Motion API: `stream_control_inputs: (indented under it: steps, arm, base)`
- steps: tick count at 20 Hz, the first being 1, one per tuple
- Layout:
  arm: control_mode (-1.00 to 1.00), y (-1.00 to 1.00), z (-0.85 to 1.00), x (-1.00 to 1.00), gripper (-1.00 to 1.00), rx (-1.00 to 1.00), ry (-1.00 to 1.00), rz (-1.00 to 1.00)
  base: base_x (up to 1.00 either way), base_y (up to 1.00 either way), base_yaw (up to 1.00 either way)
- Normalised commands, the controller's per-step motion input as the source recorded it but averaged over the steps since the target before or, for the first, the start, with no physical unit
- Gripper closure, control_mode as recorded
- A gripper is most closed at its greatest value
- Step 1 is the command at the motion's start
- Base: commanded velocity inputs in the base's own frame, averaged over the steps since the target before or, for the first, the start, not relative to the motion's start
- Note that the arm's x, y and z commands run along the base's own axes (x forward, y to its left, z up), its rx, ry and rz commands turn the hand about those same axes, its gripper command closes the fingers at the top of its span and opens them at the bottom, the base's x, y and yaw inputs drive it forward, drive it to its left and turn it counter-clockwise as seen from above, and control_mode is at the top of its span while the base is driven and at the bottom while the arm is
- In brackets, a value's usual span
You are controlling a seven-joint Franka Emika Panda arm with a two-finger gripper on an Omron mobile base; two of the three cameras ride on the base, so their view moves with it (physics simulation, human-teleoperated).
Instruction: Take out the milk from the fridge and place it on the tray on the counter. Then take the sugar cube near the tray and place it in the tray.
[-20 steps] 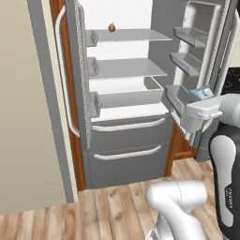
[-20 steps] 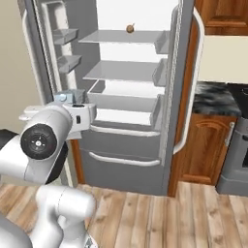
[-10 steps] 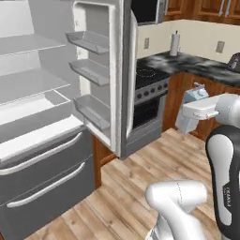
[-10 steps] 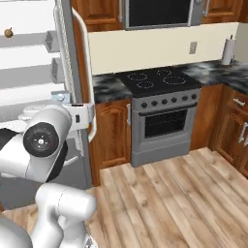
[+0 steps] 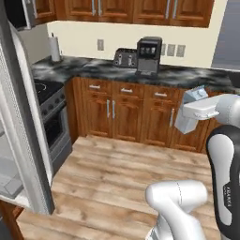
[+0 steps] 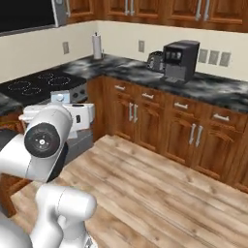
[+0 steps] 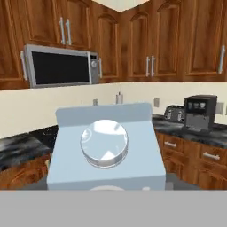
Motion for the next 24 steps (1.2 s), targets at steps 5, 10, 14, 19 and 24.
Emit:
stream_control_inputs:
  steps: [5, 10, 14, 19, 24]
  arm:
    - [1.0, 0.0, 0.0, 0.0, 1.0, 0.0, 0.0, 0.0]
    - [1.0, 0.0, 0.0, 0.0, 1.0, 0.0, 0.0, 0.0]
    - [1.0, 0.0, 0.0, 0.0, 1.0, 0.0, 0.0, 0.0]
    - [1.0, 0.0, 0.0, 0.0, 1.0, 0.0, 0.0, 0.0]
    - [1.0, 0.0, 0.0, 0.0, 1.0, 0.0, 0.0, 0.0]
  base:
    - [0.0, 0.0, -0.97]
    - [0.0, 0.0, -0.94]
    - [0.02, 0.0, -0.92]
    - [0.13, 0.04, -0.87]
    - [0.27, 0.16, -0.85]
